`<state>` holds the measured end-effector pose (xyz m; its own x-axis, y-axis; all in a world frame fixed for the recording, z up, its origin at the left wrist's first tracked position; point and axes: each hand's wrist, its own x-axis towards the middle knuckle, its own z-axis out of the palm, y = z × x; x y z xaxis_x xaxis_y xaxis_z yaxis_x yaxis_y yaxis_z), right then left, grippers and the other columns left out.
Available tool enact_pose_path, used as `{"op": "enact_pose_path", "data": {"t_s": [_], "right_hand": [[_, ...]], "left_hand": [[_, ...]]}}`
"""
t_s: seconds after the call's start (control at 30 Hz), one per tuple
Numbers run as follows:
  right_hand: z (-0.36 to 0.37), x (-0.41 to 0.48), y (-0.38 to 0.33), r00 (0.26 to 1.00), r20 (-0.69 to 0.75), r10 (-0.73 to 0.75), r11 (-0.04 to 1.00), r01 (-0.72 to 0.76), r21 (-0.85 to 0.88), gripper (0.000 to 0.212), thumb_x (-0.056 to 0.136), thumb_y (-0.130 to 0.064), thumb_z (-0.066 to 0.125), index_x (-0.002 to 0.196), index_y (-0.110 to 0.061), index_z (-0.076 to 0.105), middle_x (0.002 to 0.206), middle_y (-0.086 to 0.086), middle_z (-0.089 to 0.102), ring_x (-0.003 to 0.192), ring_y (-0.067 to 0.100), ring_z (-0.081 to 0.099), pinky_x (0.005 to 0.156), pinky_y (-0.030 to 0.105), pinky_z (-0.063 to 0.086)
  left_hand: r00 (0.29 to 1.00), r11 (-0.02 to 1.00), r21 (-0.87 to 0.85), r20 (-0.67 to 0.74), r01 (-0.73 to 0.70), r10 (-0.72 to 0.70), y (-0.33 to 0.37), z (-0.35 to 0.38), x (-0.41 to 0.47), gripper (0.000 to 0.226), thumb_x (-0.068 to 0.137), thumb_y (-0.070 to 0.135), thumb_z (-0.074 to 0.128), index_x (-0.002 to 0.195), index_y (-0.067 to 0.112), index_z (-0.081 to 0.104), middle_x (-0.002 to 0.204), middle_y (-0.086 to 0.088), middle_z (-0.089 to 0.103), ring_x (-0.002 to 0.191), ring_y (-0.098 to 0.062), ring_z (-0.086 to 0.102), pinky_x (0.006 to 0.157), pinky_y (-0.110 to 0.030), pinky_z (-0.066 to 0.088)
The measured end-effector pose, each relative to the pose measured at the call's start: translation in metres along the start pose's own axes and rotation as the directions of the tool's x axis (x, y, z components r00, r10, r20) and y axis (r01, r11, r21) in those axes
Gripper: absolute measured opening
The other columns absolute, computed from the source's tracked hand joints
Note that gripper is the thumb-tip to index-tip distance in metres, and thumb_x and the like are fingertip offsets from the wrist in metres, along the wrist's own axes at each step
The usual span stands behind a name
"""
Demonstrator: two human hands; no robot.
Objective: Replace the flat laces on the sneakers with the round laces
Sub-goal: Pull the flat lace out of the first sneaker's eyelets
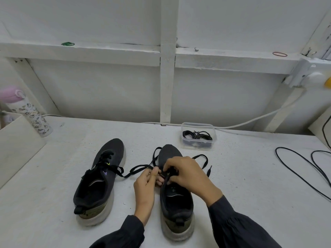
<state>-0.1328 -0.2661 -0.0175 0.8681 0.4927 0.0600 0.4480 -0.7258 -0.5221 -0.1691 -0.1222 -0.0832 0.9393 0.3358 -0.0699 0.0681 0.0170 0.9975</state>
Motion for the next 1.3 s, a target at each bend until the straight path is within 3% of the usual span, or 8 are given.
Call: {"op": "enact_pose_path", "data": {"t_s": [0.17,0.33,0.53,0.67,0.83,0.93,1.1,1.3], "right_hand": [[-0.012,-0.018,0.012,0.987,-0.056,0.153,0.9,-0.116,0.42,0.025,0.077,-0.019,0.079,0.098,-0.029,0.07,0.1,-0.014,0.064,0.091,0.006,0.06,0.077,0.026,0.054],[-0.007,-0.038,0.034,0.937,-0.063,0.344,0.874,-0.295,0.386,0.007,0.081,-0.027,0.074,0.076,-0.032,0.071,0.082,-0.016,0.07,0.074,0.009,0.064,0.072,0.035,0.055],[0.011,-0.04,0.029,0.928,-0.044,0.371,0.849,-0.319,0.422,0.006,0.087,-0.029,0.068,0.083,-0.033,0.071,0.078,-0.009,0.069,0.071,0.01,0.064,0.067,0.032,0.053],[0.017,-0.033,0.029,0.917,-0.103,0.385,0.842,-0.303,0.447,0.005,0.085,-0.034,0.07,0.089,-0.032,0.073,0.079,-0.014,0.07,0.072,0.003,0.063,0.074,0.03,0.054],[0.016,-0.027,0.028,0.929,-0.13,0.347,0.9,-0.291,0.326,0.009,0.085,-0.029,0.069,0.082,-0.036,0.064,0.081,-0.015,0.066,0.075,0.002,0.06,0.072,0.028,0.05],[0.015,-0.024,0.026,0.951,-0.131,0.278,0.948,-0.25,0.198,0.009,0.091,-0.029,0.059,0.084,-0.031,0.054,0.079,-0.013,0.063,0.072,0.004,0.057,0.064,0.025,0.043],[0.02,-0.016,0.027,0.934,-0.235,0.268,0.961,-0.243,0.131,0.011,0.1,-0.031,0.047,0.095,-0.021,0.05,0.074,-0.007,0.063,0.066,0.014,0.057,0.061,0.035,0.042],[0.016,-0.02,0.04,0.922,-0.079,0.379,0.763,-0.263,0.59,0.008,0.089,-0.023,0.068,0.083,-0.019,0.07,0.074,0.0,0.07,0.068,0.008,0.062,0.071,0.039,0.054]], "left_hand": [[0.98,0.968,-0.166,-0.042,0.186,-0.195,-0.002,-0.003,-0.003,0.031,0.09,0.029,0.063,0.076,0.002,0.062,0.059,-0.008,0.064,0.055,-0.016,0.055,0.062,-0.031,0.048],[0.955,0.92,-0.292,-0.059,0.261,-0.289,0.003,-0.005,-0.009,0.034,0.091,0.034,0.061,0.073,0.006,0.052,0.064,-0.01,0.065,0.052,-0.013,0.057,0.061,-0.03,0.051],[0.957,0.878,-0.402,-0.013,0.261,-0.291,0.012,-0.002,-0.016,0.034,0.092,0.037,0.055,0.091,0.005,0.065,0.084,-0.007,0.074,0.073,-0.015,0.069,0.074,-0.028,0.055],[0.98,0.94,-0.279,0.066,0.197,-0.186,0.014,-0.004,-0.022,0.043,0.086,0.047,0.053,0.113,0.017,0.067,0.107,0.001,0.074,0.103,-0.011,0.067,0.092,-0.029,0.049],[0.966,0.973,-0.164,0.225,0.165,-0.126,0.018,0.002,-0.031,0.057,0.083,0.025,0.073,0.136,0.022,0.051,0.133,0.009,0.059,0.121,0.0,0.055,0.097,-0.018,0.048],[0.951,0.997,0.003,0.298,0.083,-0.08,0.011,0.007,-0.035,0.079,0.075,0.037,0.076,0.143,0.034,0.038,0.149,0.019,0.038,0.136,0.007,0.036,0.115,-0.024,0.032],[0.945,0.994,0.112,0.326,-0.015,-0.022,0.001,0.011,-0.035,0.071,0.092,-0.004,0.052,0.138,0.044,0.027,0.156,0.023,0.021,0.142,0.009,0.021,0.121,-0.025,0.02],[0.948,0.993,0.12,0.316,-0.014,-0.024,0.001,0.01,-0.036,0.072,0.093,-0.009,0.048,0.14,0.041,0.027,0.156,0.024,0.017,0.142,0.007,0.02,0.12,-0.024,0.021]]}}
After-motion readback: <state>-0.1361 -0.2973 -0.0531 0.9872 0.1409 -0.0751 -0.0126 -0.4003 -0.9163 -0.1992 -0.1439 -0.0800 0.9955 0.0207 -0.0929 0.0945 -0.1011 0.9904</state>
